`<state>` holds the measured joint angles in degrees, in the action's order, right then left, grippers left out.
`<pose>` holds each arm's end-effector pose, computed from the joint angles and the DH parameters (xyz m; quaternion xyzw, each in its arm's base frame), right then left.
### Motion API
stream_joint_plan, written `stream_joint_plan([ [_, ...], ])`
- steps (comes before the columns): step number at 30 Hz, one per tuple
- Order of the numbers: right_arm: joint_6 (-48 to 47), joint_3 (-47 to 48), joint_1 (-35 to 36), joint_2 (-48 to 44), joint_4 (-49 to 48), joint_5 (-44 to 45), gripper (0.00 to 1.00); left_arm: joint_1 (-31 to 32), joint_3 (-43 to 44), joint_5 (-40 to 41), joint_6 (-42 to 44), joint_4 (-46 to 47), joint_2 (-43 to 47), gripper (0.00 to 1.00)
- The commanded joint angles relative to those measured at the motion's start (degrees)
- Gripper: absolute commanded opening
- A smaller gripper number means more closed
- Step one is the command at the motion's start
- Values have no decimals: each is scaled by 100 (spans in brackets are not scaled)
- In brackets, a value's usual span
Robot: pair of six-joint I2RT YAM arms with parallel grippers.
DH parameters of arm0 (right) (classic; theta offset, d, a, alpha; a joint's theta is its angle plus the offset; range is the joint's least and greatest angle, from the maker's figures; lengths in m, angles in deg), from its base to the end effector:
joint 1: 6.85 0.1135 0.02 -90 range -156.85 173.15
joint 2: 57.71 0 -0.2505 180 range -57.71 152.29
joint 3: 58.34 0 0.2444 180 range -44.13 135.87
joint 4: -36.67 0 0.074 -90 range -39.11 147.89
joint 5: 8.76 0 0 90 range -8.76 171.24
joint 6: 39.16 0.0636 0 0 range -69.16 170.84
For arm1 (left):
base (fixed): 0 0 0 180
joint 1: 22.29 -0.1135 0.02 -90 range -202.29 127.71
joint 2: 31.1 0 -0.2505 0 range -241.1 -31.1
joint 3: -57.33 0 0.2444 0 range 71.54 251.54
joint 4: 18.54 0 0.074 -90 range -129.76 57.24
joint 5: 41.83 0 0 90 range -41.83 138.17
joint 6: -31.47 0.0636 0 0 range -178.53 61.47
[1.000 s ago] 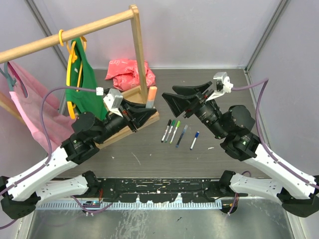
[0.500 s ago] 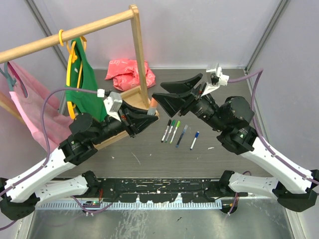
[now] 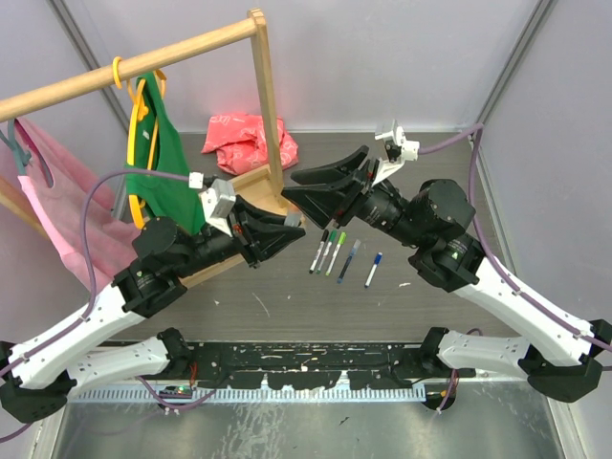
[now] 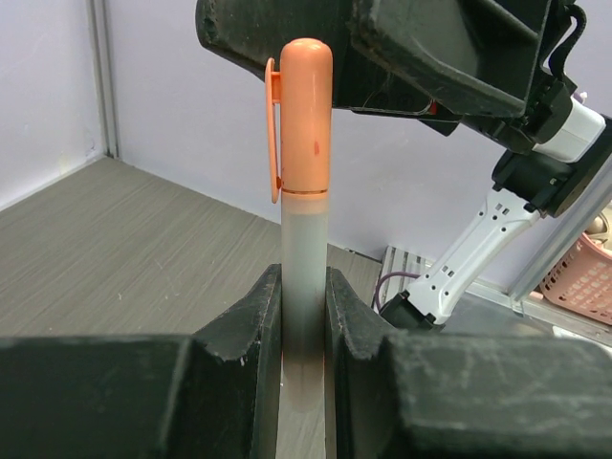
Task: Insert the pens into the pen caps
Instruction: Press the pen cap onto the pen.
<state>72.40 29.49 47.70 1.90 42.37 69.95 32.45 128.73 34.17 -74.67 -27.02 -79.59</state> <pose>0.1259 0.1983 0.4974 -0.2354 0.5068 0.5531 0.6179 0.1090 -0.1808 0.4300 0.2919 0.5421 -0.5157 0.5958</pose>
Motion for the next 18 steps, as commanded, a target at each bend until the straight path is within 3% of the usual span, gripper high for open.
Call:
stream_joint_plan([
  [1,100,221,12,-66,-199,-181,47,-10,246,-136,-74,265,113,0],
  [9,138,168,12,-52,-184,-227,44,-19,290,-173,-78,333,109,0],
  [18,67,91,12,-119,-97,-95,51,-18,350,-200,-65,312,98,0],
])
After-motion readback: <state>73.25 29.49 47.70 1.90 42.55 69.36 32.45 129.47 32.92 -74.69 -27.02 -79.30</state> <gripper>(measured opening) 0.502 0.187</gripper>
